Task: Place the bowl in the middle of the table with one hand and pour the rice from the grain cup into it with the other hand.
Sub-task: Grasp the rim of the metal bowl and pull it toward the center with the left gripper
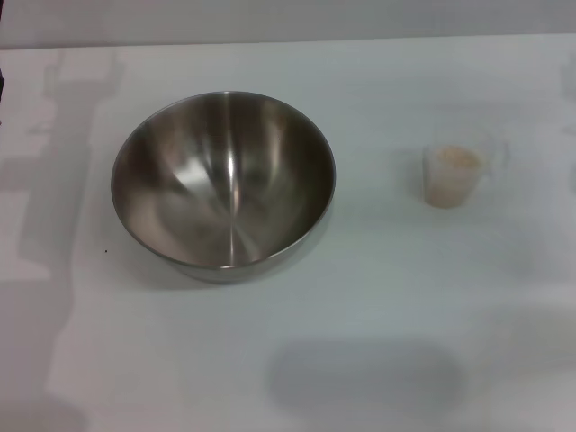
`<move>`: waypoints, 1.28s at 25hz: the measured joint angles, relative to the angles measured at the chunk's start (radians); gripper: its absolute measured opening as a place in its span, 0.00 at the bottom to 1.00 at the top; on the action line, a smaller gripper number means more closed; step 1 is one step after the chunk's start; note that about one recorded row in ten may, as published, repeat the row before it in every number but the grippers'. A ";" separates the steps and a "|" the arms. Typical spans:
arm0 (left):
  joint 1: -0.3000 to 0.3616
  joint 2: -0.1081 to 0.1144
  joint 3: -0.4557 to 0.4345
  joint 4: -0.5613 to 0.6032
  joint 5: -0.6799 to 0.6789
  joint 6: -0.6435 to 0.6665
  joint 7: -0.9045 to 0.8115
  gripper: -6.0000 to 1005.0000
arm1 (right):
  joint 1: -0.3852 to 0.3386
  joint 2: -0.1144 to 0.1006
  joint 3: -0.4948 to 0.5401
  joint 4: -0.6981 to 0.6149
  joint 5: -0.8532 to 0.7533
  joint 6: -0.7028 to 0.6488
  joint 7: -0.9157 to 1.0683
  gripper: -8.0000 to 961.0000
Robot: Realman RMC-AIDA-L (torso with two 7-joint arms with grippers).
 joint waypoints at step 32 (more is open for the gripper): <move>-0.002 0.002 0.000 -0.008 -0.002 0.000 0.000 0.84 | -0.004 0.001 0.000 0.000 0.000 -0.002 0.007 0.70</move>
